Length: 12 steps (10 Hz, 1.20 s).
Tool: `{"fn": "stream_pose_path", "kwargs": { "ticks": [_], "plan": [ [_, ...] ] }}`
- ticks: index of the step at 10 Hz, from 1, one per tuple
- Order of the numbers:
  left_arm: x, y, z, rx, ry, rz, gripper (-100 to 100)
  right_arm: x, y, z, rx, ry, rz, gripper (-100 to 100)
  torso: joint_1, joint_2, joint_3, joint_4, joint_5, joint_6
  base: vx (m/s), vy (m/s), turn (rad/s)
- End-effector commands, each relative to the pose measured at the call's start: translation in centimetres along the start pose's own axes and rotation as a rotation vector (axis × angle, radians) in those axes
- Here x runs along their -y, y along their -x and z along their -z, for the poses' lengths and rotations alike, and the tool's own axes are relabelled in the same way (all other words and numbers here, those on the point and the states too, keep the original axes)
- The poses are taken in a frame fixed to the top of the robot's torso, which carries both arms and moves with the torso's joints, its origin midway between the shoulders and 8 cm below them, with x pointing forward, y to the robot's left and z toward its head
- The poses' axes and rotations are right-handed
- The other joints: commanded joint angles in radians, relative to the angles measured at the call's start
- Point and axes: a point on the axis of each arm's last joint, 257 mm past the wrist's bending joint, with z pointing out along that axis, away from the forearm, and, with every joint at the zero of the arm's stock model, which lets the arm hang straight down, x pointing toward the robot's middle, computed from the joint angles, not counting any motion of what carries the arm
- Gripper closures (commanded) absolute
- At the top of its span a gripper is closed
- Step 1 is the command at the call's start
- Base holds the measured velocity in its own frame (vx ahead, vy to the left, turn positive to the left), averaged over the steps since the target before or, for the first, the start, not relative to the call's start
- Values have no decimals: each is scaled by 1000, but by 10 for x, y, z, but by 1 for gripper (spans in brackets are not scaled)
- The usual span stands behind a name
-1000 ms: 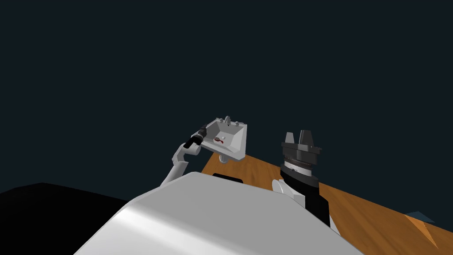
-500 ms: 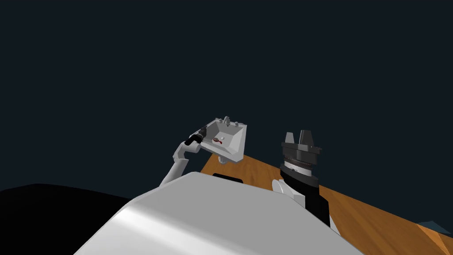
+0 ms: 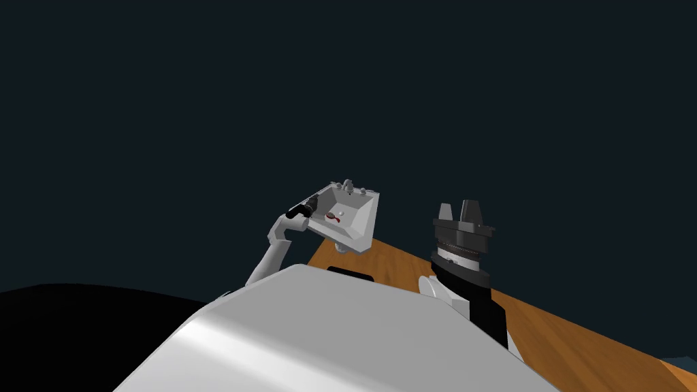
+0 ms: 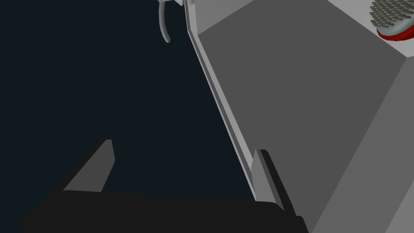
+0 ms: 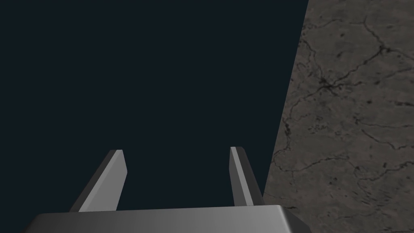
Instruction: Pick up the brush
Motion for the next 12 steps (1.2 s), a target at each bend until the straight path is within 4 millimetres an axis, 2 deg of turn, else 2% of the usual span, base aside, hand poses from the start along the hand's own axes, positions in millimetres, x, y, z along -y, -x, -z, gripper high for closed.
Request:
{"fn": "stream_pose_path", "kwargs": {
  "ticks": [1, 8, 12],
  "plan": [
    [-11, 0, -1, -1, 48, -4, -100, 0, 0, 0, 0, 0, 0, 0, 0, 0, 0, 0, 0, 0, 46, -65, 32],
    [-46, 7, -10, -9, 218, -15, -100, 0, 0, 0, 0, 0, 0, 0, 1, 2, 1, 0, 0, 0, 33, -52, 29],
    [-69, 8, -7, -17, 321, -18, -100, 0, 0, 0, 0, 0, 0, 0, 2, 1, 1, 0, 0, 0, 40, -47, 25]
  ]
}}
